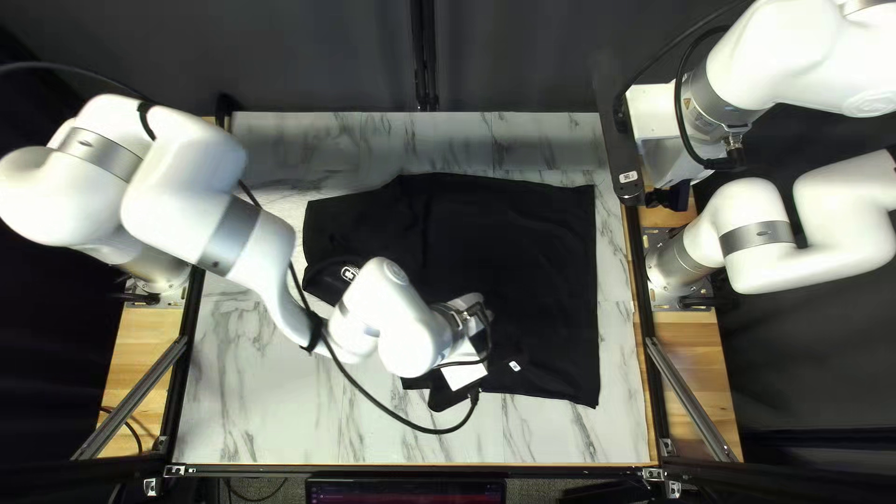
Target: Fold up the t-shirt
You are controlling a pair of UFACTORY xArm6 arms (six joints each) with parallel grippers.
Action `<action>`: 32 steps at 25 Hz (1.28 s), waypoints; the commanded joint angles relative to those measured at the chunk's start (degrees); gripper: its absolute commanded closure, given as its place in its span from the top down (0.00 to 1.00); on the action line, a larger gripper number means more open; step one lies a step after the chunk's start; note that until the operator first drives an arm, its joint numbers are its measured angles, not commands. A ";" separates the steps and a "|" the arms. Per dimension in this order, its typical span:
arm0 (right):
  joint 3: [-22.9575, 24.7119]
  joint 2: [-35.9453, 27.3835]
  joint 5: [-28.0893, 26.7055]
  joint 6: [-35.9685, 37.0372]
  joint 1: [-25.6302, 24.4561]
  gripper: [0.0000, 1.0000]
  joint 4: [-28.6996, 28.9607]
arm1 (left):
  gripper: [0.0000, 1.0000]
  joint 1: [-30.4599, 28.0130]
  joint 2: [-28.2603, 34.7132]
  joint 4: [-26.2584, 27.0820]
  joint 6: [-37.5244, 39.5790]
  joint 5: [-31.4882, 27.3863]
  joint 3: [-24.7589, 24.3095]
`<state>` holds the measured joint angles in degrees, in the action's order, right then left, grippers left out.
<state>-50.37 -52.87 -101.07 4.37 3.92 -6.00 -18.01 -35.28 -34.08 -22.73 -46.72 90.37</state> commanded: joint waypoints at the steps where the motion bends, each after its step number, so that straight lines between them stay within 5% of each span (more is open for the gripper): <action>1: 0.00 0.00 0.00 0.00 0.00 1.00 0.00 | 0.00 0.02 -2.45 2.51 -3.08 0.92 2.31; 5: 0.00 0.00 0.00 0.00 0.00 1.00 0.00 | 0.00 0.13 -3.67 4.06 -5.26 0.53 4.28; 9: 0.00 0.00 0.00 0.00 0.00 1.00 0.00 | 0.22 0.57 -3.54 4.79 -6.33 -0.33 4.98; 10: 0.00 0.00 0.00 0.00 0.00 1.00 0.00 | 0.04 0.57 -2.98 4.54 -6.05 -0.61 4.48; 13: 0.00 0.00 0.00 0.00 0.00 1.00 0.00 | 0.03 0.33 -0.09 3.42 -4.24 -1.08 1.36; 14: 0.00 0.00 0.00 0.00 0.00 1.00 0.00 | 0.23 0.23 0.63 3.28 -3.89 -1.38 0.69; 15: 0.00 0.00 0.00 0.00 0.00 1.00 0.00 | 0.66 0.16 0.40 3.42 -4.12 -1.65 1.18; 18: 0.00 0.00 0.00 0.00 0.00 1.00 0.00 | 1.00 0.01 -1.45 3.96 -5.25 -2.20 3.85; 23: 0.00 0.00 0.00 0.00 0.00 1.00 0.00 | 1.00 -0.71 3.54 3.00 -3.02 -1.95 -1.80; 32: 0.00 0.00 0.00 0.00 0.00 1.00 0.00 | 1.00 -8.28 20.60 -1.44 15.94 -5.83 -23.43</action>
<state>-50.37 -52.87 -101.07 4.37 3.92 -6.00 -23.36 -19.22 -34.68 -13.21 -51.31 73.01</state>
